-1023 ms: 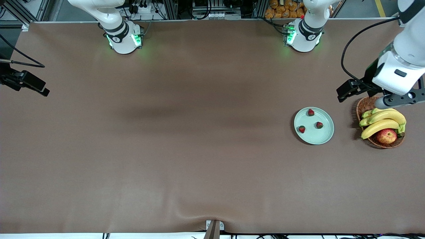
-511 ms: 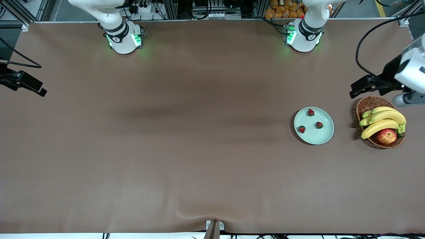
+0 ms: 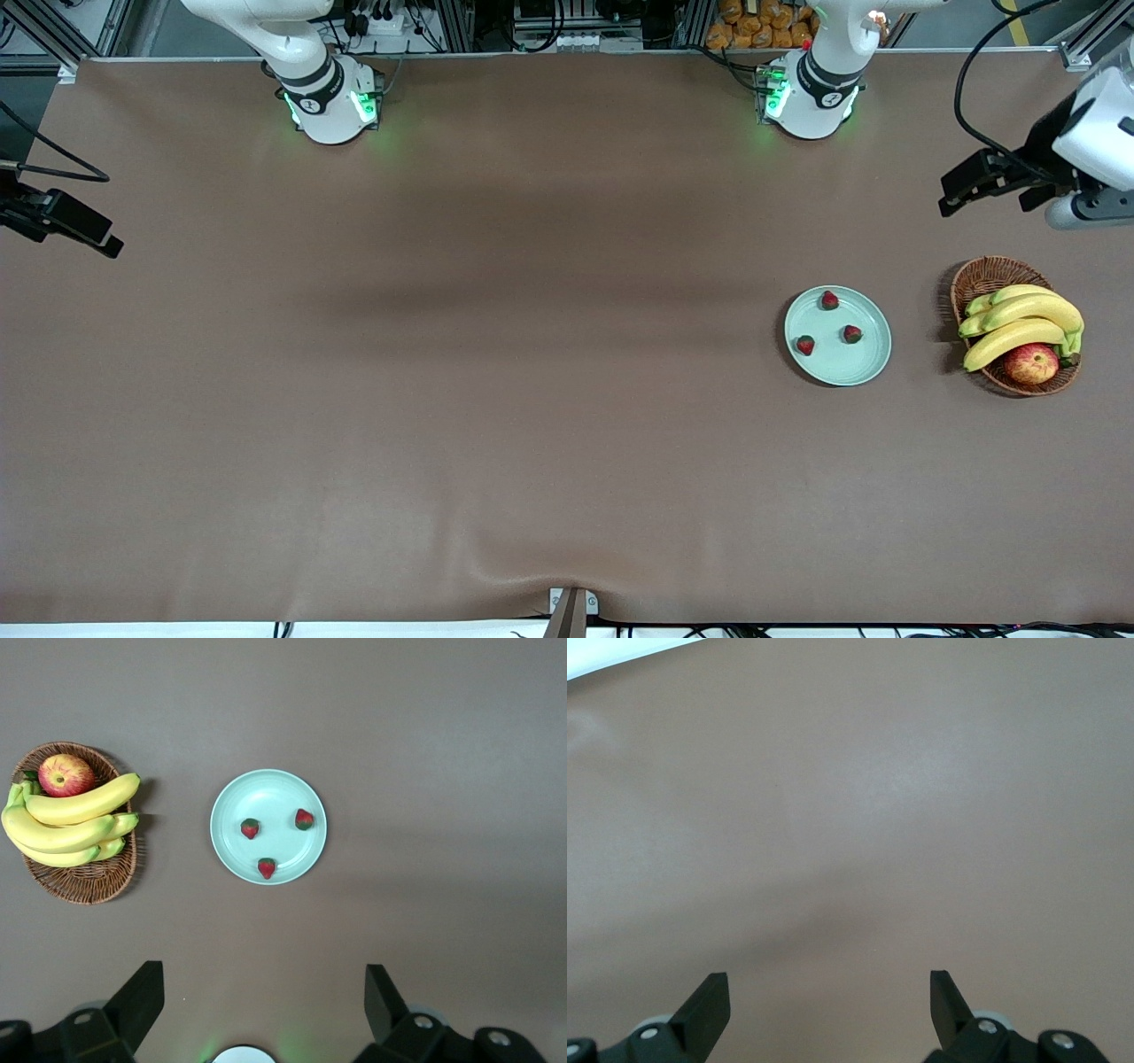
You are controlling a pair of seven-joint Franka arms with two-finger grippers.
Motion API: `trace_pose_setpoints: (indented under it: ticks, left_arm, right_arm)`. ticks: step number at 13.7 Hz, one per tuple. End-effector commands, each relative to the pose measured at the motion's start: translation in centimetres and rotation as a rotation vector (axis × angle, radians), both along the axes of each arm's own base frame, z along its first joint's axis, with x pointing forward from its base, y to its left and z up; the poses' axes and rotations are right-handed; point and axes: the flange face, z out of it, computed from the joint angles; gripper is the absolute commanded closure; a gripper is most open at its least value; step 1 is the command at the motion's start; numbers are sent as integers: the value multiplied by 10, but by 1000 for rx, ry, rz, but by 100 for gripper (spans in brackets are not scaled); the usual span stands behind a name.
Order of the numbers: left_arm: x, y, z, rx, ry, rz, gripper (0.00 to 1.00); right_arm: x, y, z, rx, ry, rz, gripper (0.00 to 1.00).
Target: Collect all strawberries into plate
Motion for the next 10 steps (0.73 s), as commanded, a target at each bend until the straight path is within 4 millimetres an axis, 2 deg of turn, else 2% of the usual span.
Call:
trace_pose_setpoints:
  ticks: [1, 2, 4, 10]
  left_arm:
    - [-25, -1, 1, -8, -1, -28, 0]
    - [-33, -6, 6, -4, -7, -38, 0]
    - [-48, 0, 7, -2, -12, -27, 0]
    - [-42, 4, 15, 25, -27, -11, 0]
  right_arm:
    - [3, 0, 3, 13, 1, 7, 0]
    - [3, 0, 3, 12, 1, 10, 0]
    - [3, 0, 3, 12, 1, 8, 0]
    - [3, 0, 3, 12, -1, 8, 0]
